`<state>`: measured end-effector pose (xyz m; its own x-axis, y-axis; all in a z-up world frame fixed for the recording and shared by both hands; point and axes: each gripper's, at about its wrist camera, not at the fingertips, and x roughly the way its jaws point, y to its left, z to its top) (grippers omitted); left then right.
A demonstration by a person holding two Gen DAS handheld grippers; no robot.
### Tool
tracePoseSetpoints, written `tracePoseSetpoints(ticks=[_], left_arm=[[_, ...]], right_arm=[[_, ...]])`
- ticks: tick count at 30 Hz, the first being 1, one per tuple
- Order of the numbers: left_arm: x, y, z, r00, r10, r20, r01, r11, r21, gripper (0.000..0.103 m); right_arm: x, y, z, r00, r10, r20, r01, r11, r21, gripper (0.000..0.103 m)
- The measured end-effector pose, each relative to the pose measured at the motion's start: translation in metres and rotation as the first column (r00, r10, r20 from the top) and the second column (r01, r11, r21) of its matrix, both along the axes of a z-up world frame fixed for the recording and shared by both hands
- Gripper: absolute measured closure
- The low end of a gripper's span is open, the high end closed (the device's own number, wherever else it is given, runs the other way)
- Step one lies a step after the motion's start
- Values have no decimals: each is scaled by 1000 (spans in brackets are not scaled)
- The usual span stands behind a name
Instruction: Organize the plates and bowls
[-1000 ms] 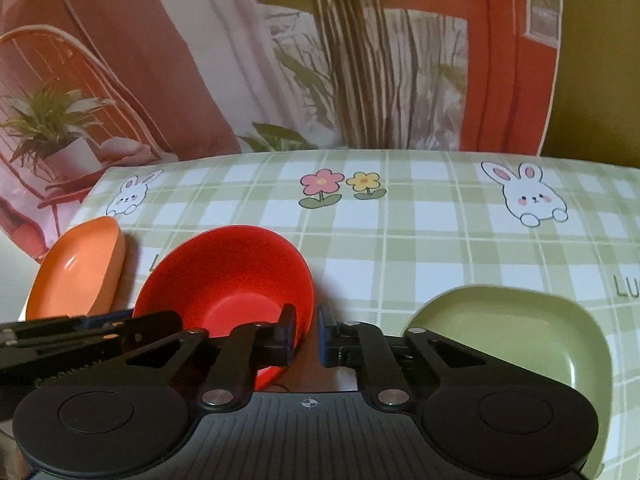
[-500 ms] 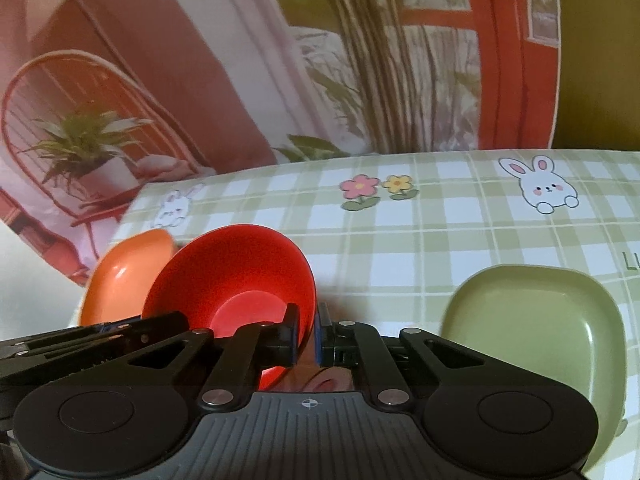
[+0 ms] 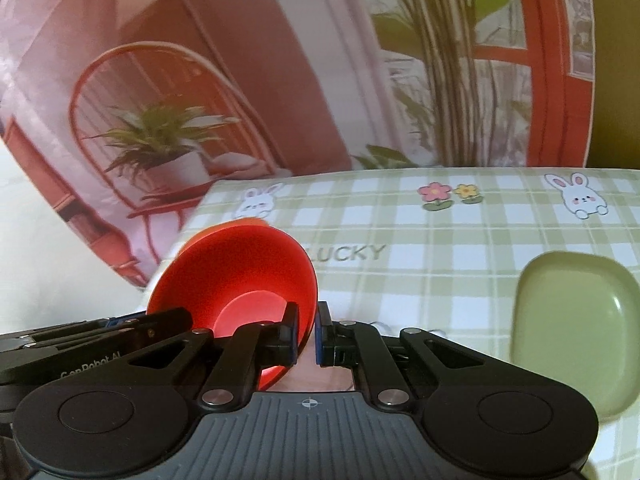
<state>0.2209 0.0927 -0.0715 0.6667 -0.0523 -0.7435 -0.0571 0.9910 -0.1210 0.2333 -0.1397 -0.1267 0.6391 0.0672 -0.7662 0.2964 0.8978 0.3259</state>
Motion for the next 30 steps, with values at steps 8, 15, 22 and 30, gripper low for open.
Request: tracePoseSetpoints(ticks=[8, 15, 22, 30], left_arm=[[-36, 14, 13, 999, 26, 45, -28, 998, 51, 92], [-66, 30, 21, 995, 53, 81, -58, 996, 64, 92], [-96, 42, 23, 990, 109, 94, -117, 989, 94, 92], [-111, 60, 18, 985, 151, 83, -156, 985, 67, 92]], right_arm=[[-14, 33, 13, 999, 32, 27, -32, 999, 1, 96], [-20, 61, 15, 998, 53, 32, -54, 998, 20, 95], [-22, 94, 16, 994, 109, 24, -109, 994, 4, 95], [-19, 120, 13, 988, 157, 9, -157, 988, -5, 95]])
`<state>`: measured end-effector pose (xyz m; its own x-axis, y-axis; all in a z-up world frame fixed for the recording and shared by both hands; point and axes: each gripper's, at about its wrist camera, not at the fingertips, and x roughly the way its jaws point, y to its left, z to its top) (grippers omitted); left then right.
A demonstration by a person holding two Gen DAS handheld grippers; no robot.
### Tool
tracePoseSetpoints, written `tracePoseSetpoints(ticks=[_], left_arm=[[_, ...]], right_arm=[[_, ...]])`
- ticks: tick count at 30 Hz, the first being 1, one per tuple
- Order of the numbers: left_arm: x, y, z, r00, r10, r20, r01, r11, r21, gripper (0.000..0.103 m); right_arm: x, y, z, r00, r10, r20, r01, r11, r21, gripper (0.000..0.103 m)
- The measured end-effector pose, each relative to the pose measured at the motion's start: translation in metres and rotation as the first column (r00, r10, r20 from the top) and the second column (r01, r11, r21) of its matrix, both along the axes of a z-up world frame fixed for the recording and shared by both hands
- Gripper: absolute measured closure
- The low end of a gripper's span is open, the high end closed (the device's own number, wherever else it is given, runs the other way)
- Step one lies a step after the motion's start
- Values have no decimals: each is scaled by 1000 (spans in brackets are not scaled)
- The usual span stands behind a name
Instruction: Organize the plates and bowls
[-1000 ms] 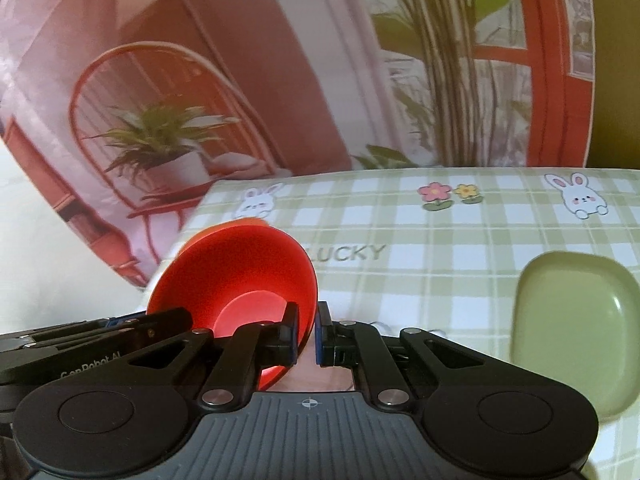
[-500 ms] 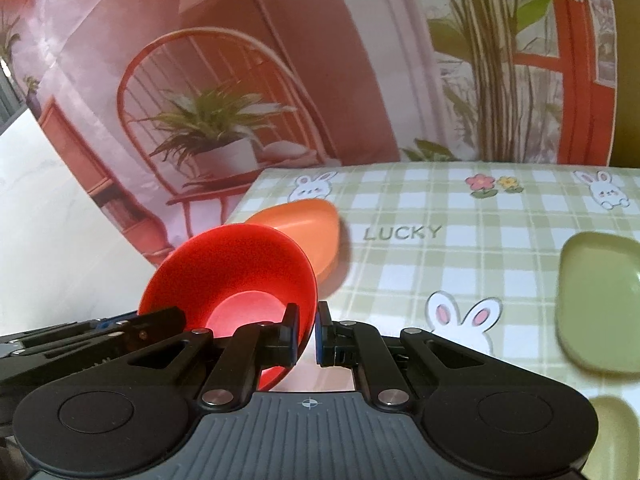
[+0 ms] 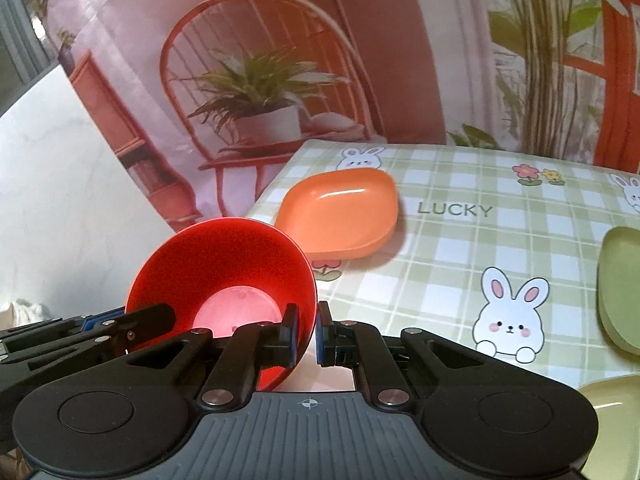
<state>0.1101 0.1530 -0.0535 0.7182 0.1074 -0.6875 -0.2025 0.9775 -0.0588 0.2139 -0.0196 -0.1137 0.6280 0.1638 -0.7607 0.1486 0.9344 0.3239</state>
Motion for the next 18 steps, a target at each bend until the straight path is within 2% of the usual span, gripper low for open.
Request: tracePoseSetpoints(ticks=[18], left_arm=[[-29, 30, -19, 997, 73, -25, -75, 993, -97, 92]], right_arm=[[4, 32, -6, 996, 80, -34, -80, 997, -3, 95]])
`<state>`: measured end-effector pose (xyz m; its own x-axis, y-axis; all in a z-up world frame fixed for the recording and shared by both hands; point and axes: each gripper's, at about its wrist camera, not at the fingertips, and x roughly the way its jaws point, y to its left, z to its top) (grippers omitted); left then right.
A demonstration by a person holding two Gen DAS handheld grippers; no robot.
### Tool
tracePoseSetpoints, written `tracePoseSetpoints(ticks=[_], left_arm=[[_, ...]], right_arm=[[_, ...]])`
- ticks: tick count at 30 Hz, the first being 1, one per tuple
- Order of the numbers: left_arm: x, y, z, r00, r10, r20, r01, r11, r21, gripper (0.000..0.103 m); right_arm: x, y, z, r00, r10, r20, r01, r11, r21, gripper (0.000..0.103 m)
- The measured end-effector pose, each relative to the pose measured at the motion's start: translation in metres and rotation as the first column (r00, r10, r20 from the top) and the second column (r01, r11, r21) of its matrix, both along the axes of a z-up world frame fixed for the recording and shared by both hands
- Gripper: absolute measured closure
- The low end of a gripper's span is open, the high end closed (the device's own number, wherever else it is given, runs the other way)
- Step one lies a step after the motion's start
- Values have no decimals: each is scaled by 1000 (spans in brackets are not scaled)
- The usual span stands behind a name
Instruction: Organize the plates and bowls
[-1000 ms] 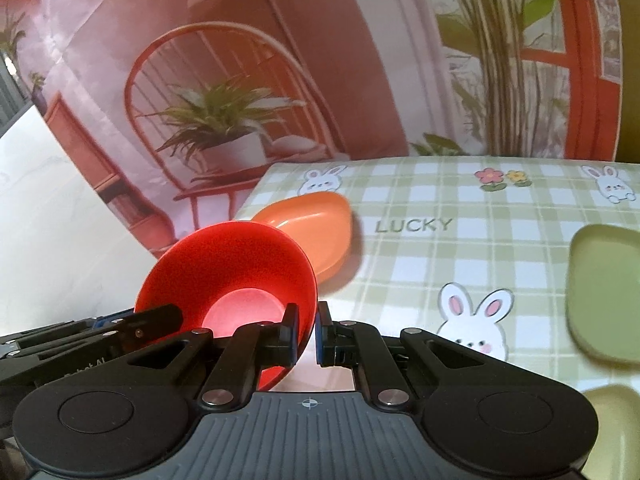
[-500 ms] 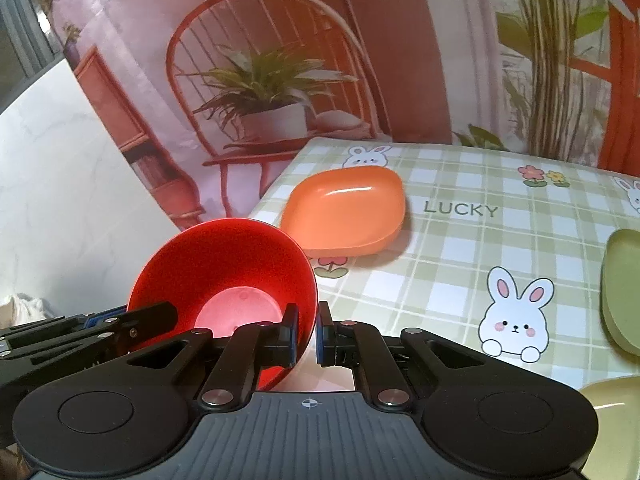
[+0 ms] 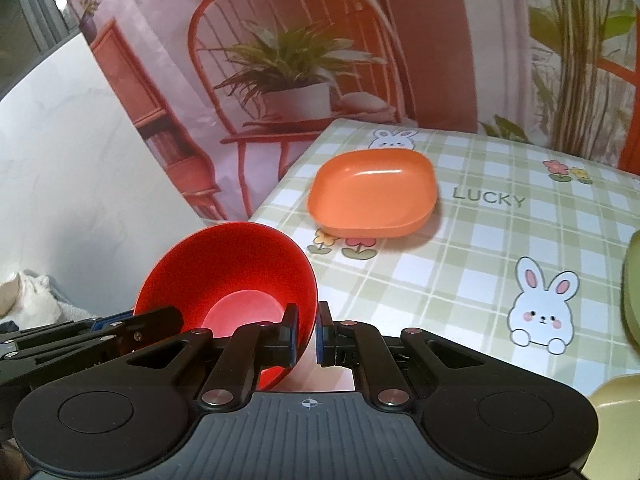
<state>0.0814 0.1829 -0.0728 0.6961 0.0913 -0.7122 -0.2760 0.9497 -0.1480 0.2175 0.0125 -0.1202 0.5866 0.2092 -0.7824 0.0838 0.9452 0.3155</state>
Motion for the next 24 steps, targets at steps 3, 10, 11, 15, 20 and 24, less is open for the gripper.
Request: tracePoseSetpoints(ticks=[3, 10, 11, 15, 20, 24], left_arm=[[-2, 6, -4, 1000, 15, -5, -15, 1000, -14, 92], [-6, 19, -11, 999, 45, 2, -45, 998, -37, 92], [-6, 20, -13, 999, 49, 2, -48, 998, -34, 92], [-6, 25, -20, 998, 67, -10, -67, 997, -45, 92], [-6, 30, -27, 997, 81, -15, -81, 995, -53, 92], [-6, 29, -30, 996, 86, -21, -86, 995, -42, 92]], right_arm=[[4, 8, -4, 1000, 18, -11, -18, 1000, 2, 95], [12, 23, -14, 998, 53, -31, -53, 999, 0, 95], [14, 25, -15, 998, 56, -31, -56, 998, -3, 95], [19, 33, -22, 996, 76, -40, -77, 997, -22, 95], [24, 38, -30, 994, 96, -52, -97, 995, -23, 95], [26, 39, -34, 993, 105, -58, -106, 994, -17, 95]])
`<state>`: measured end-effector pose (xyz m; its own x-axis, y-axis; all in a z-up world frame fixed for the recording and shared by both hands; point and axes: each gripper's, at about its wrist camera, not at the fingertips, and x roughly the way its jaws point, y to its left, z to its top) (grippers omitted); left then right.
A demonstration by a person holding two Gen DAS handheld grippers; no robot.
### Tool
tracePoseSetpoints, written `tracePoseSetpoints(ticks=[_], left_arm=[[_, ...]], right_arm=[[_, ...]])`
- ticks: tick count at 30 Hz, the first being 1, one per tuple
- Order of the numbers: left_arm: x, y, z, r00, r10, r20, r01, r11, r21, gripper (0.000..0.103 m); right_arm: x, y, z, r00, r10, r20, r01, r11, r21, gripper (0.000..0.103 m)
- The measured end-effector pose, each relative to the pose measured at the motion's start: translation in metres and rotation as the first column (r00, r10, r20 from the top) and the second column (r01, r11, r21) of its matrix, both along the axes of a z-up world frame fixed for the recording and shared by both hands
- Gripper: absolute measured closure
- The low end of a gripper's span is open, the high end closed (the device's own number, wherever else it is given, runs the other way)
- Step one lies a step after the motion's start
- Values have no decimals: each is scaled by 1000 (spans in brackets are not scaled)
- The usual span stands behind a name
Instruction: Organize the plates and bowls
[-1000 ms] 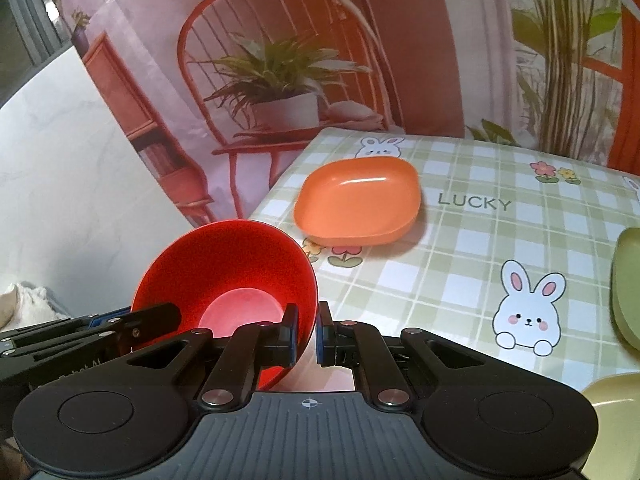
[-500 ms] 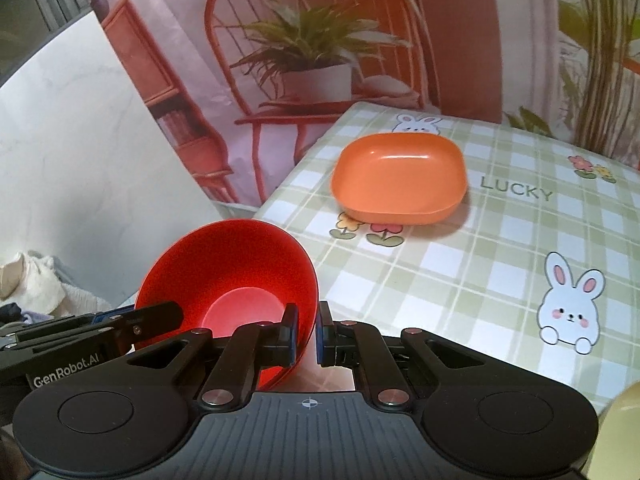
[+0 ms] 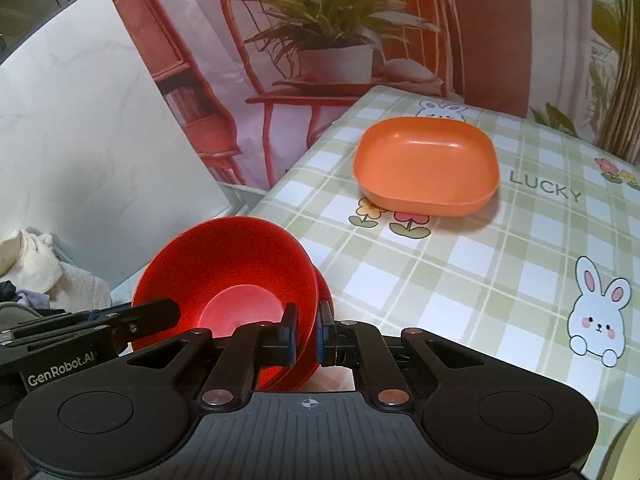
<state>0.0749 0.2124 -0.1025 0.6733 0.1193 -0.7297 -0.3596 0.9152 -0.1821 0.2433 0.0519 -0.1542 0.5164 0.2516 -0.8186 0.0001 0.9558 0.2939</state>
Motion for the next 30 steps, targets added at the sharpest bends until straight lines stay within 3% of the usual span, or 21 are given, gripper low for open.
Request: tracePoseSetpoints(ticks=[13, 19, 23, 30], left_arm=[[-1, 3, -6, 1000, 21, -13, -21, 999, -28, 92], [-2, 5, -7, 999, 41, -10, -42, 997, -58, 91], [-3, 4, -6, 999, 51, 3, -50, 997, -62, 84], [-3, 7, -4, 998, 63, 11, -62, 996, -63, 84]], right_arm=[[2, 5, -5, 1000, 25, -9, -25, 1000, 1, 91], [1, 9, -3, 999, 54, 5, -54, 998, -16, 84], [-1, 10, -2, 998, 66, 13, -66, 998, -21, 83], [-4, 8, 1, 997, 67, 25, -66, 998, -14, 83]])
